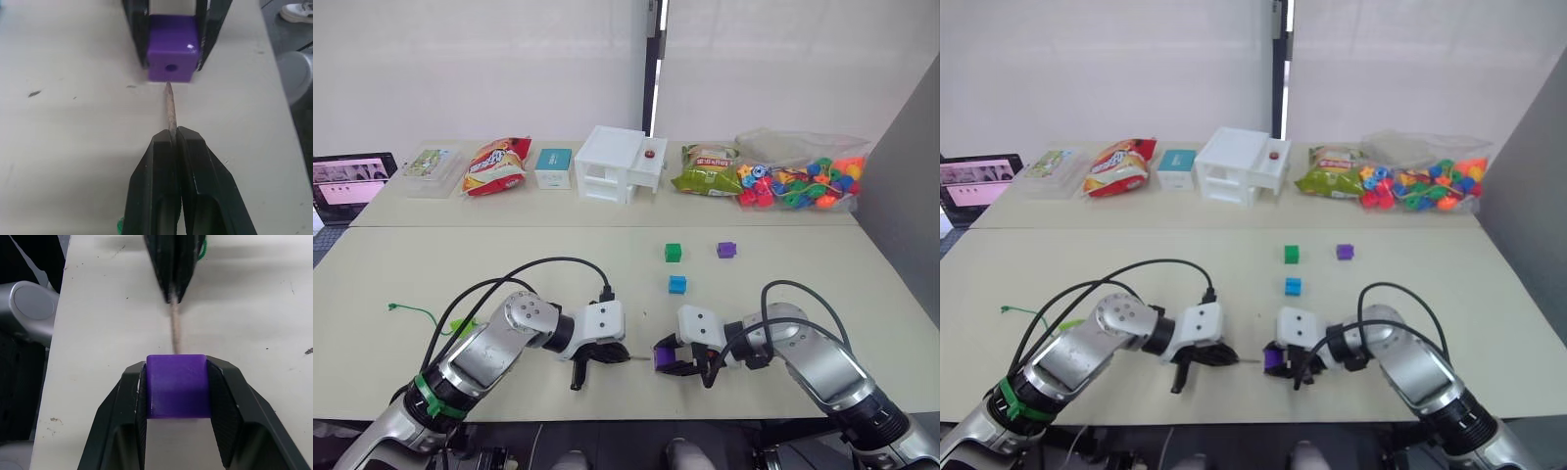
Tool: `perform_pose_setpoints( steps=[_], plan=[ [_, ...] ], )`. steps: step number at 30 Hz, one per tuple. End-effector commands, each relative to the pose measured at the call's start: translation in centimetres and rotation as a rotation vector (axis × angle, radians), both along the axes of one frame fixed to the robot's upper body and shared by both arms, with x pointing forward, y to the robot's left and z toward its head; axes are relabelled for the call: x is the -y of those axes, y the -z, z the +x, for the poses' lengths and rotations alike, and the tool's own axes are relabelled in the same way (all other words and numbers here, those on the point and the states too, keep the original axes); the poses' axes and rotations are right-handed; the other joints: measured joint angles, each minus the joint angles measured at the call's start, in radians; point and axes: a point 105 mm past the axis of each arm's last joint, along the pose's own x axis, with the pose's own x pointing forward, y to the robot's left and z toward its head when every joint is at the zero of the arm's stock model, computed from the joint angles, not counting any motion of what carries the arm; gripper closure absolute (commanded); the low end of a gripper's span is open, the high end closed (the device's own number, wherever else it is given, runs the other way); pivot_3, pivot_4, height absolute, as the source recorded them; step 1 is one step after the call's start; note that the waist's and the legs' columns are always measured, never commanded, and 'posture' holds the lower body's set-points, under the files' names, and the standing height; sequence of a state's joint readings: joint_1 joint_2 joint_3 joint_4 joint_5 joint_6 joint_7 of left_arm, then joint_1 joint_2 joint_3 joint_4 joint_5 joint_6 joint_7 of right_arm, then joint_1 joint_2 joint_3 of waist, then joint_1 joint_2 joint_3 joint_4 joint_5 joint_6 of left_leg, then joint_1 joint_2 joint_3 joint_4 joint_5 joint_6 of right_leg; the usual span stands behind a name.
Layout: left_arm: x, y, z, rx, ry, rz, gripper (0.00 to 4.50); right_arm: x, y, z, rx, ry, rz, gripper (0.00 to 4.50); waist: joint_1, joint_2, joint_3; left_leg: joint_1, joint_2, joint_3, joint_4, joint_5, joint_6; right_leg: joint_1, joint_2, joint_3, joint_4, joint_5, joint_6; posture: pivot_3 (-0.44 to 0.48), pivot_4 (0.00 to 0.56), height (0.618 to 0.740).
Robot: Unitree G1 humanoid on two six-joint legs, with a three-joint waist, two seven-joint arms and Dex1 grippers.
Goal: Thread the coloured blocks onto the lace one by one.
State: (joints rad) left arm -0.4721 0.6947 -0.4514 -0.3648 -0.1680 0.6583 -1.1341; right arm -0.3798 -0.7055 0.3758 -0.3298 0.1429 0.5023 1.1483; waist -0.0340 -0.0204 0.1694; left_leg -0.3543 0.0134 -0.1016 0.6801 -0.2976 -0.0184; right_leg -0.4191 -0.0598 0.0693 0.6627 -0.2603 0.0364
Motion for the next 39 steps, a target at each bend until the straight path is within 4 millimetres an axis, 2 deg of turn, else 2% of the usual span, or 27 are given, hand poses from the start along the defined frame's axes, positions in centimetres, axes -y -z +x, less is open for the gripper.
perform_pose_setpoints(
  steps=[1,14,29,32,39],
  plan=[
    [0.6,-1.1,-0.2,0.028,0.008,-0.037,4.50,0.4,0.0,0.5,0.014,0.032,-0.010,3.32,-0.001,0.000,0.000,0.000,0.000,0.000,0.000,0.000,0.000,0.000,0.000,0.000,0.000,0.000,0.000,0.000,0.150,0.740],
    [1.1,-1.4,-0.3,0.033,0.000,-0.061,4.50,0.4,0.3,0.2,0.001,0.026,-0.022,3.32,0.001,0.000,0.000,0.000,0.000,0.000,0.000,0.000,0.000,0.000,0.000,0.000,0.000,0.000,0.000,0.000,0.150,0.740],
    [1.3,-1.6,-1.0,0.009,0.022,-0.085,4.50,0.3,0.3,0.8,-0.002,0.072,-0.007,3.32,-0.003,0.000,0.000,0.000,0.000,0.000,0.000,0.000,0.000,0.000,0.000,0.000,0.000,0.000,0.000,0.000,0.150,0.740],
    [1.7,-1.6,-0.6,0.016,0.013,-0.095,4.50,0.3,0.1,0.6,-0.005,0.063,-0.007,3.32,-0.003,0.000,0.000,0.001,0.000,0.000,0.000,0.000,0.000,0.000,0.000,0.000,0.000,0.000,0.000,0.000,0.150,0.740],
    [4.1,-1.3,-0.2,0.004,0.025,-0.152,4.50,-0.1,-0.3,0.5,-0.003,0.073,0.007,3.32,-0.001,0.000,0.000,0.001,0.000,0.000,0.000,0.000,0.000,0.001,0.000,0.000,0.000,0.000,0.000,0.000,0.150,0.740]
  ],
)
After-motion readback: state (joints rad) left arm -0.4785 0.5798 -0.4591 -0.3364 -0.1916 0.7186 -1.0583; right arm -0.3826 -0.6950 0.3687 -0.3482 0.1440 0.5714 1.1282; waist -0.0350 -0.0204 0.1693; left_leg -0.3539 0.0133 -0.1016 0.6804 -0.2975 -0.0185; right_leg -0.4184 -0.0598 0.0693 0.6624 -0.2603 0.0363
